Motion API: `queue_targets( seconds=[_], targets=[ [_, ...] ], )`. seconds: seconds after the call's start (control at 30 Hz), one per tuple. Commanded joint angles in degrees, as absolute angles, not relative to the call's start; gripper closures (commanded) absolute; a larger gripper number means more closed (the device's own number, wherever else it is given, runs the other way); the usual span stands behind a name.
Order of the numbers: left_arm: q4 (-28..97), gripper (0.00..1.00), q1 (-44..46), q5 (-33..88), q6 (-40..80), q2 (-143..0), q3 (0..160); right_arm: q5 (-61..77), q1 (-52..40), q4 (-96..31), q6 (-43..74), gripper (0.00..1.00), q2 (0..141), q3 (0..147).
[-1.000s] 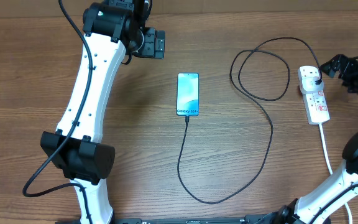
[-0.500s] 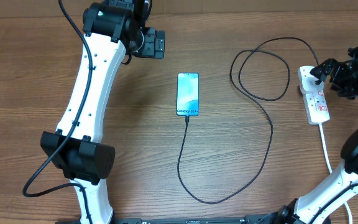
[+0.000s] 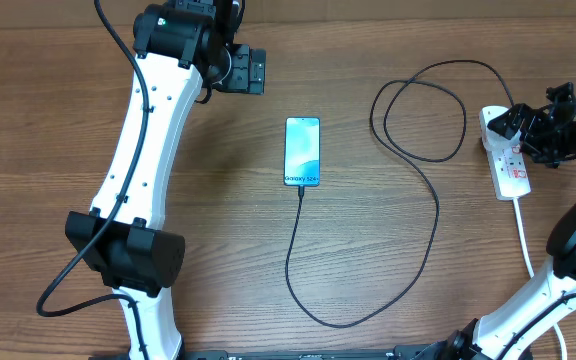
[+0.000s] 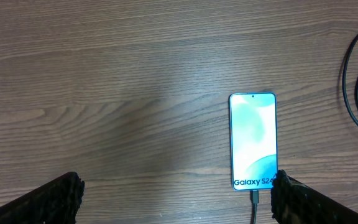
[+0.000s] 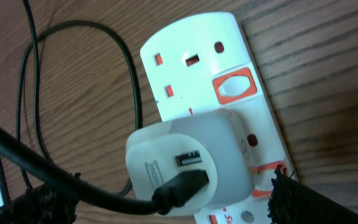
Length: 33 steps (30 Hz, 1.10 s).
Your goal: Plug charger to phone and switch on socket
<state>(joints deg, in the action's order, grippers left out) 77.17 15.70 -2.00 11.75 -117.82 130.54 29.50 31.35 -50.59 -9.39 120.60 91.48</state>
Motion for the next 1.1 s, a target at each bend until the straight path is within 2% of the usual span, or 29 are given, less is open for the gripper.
queue_targets(
  seconds=[0.0, 1.07],
  targets=[
    [77.1, 0.0, 15.8, -2.5, 10.7, -118.0, 130.5, 30.6, 31.2, -49.5, -9.5, 0.0, 120.6, 91.0],
    [77.1, 0.0, 15.8, -2.5, 10.7, -118.0, 130.5, 29.7, 28.5, -46.5, -7.9, 0.0, 120.6, 89.5]
  ],
)
